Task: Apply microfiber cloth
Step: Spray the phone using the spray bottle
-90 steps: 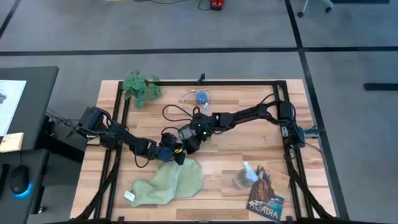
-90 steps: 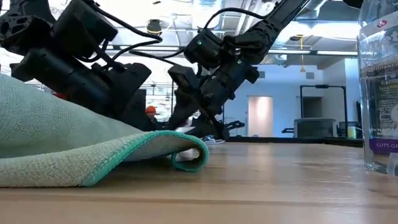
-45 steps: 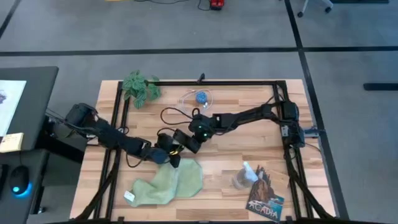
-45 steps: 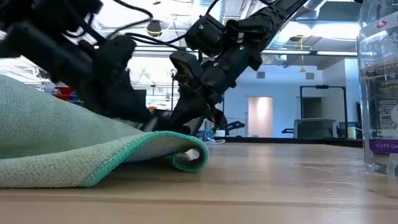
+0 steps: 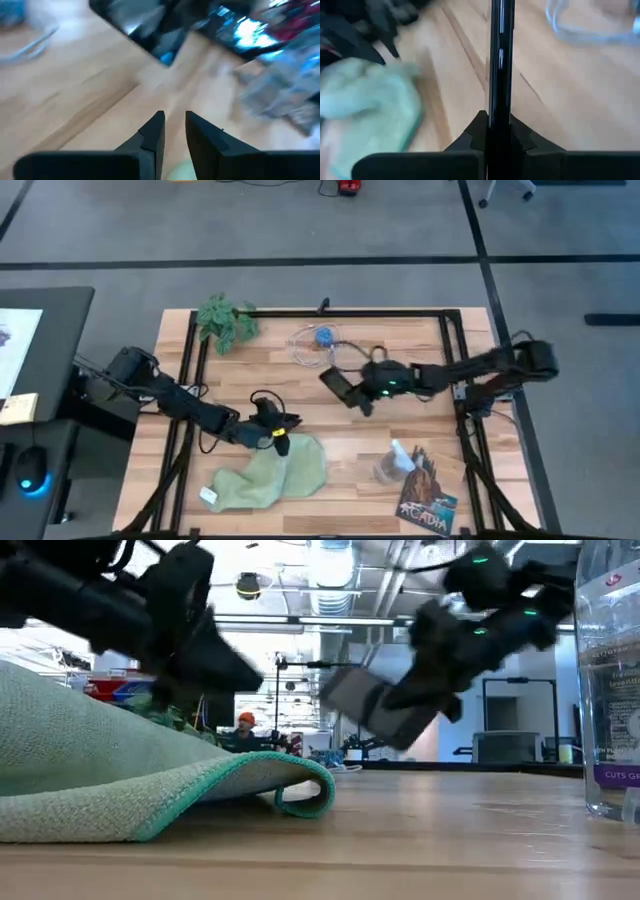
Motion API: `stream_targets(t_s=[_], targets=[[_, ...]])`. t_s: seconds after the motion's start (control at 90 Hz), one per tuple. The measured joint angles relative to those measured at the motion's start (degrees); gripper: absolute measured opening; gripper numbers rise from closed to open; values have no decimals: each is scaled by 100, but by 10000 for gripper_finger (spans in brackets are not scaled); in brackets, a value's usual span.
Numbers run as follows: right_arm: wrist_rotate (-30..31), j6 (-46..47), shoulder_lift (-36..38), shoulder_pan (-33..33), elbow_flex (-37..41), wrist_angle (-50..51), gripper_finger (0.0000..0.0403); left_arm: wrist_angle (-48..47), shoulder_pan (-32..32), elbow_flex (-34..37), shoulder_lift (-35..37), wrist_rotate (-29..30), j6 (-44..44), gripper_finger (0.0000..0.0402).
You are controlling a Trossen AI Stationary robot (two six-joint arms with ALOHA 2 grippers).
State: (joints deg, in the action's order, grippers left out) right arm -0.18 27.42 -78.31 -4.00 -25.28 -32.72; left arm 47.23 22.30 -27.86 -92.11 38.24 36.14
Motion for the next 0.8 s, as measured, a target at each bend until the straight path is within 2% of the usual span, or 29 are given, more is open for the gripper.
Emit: stream_targets(t_s=[0.1,0.178,0.3,0.489,0.6,0.8], targets=[[214,-169,310,220,857,-1736,12,1554,-418,-22,-603,-938,-419,56],[553,-262,314,394,1386,-2772,12,2421,-747,-101,-1065,-1666,-566,56],[965,-437,191,672,1715,-4121,12,3145,-1207,-479,-1696,-2397,-633,56],[974,-834,-126,891,1481,-4446,12,3225,-1616,-1327,-2332,-3127,-982,77],[970,-907,-285,887,1396,-4383,12,3206,-1701,-1664,-2404,-3372,-1267,117],[973,-947,-355,884,1377,-4402,12,2788,-1726,-2061,-2416,-3403,-1531,187]])
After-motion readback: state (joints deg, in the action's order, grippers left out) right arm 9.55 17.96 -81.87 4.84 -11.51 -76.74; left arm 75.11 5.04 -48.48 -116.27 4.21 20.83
